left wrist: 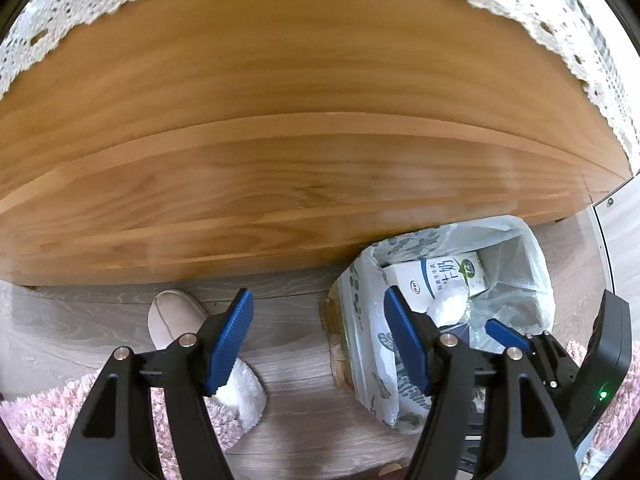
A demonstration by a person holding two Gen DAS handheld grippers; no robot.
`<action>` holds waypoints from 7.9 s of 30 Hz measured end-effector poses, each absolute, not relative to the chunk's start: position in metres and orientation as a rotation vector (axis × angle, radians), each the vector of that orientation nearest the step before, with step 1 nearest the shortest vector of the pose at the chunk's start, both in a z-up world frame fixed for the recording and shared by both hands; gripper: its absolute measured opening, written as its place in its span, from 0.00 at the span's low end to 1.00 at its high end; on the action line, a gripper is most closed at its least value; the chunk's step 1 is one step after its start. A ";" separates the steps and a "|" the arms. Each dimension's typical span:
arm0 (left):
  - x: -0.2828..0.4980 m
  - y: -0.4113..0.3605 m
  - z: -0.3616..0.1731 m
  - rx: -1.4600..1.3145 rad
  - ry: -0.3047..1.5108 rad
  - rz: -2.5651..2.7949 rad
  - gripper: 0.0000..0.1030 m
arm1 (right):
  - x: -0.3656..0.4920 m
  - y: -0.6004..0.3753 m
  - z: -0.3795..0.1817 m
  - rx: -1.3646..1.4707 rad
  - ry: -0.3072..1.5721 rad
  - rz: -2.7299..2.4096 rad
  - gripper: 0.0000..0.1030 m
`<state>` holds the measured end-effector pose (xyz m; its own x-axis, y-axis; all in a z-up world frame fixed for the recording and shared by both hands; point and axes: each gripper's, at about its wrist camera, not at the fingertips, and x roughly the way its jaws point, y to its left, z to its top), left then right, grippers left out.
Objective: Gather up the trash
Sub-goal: 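Lower the clear cut bottle into the bin and open the right tool, then raise both open tools out of the bin toward the bed, then move both open tools toward the pile of wrappers on the bed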
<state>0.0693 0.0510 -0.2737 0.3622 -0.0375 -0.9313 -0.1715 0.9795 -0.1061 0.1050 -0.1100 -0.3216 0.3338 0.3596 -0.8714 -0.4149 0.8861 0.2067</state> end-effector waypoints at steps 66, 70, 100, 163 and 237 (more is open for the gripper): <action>-0.009 -0.006 -0.093 -0.067 0.663 -0.115 0.93 | 0.054 -0.249 -0.130 0.083 0.812 0.074 0.92; -0.014 -0.004 -0.079 -0.066 0.606 -0.104 0.93 | 0.054 -0.248 -0.121 0.096 0.779 0.087 0.92; 0.032 0.010 -0.024 -0.090 0.475 -0.010 0.93 | 0.117 -0.218 -0.049 0.037 0.511 0.222 0.92; 0.169 0.034 0.013 -0.096 0.520 0.157 0.93 | 0.267 -0.168 -0.033 0.009 0.507 0.455 0.92; 0.184 0.078 -0.008 -0.120 0.592 0.218 0.93 | 0.277 -0.104 -0.046 -0.032 0.559 0.362 0.92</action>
<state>0.1844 0.0778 -0.0082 0.8078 0.1695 -0.5646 -0.2379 0.9701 -0.0492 0.2773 -0.1038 -0.0463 0.7862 0.3271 -0.5243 -0.3446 0.9363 0.0674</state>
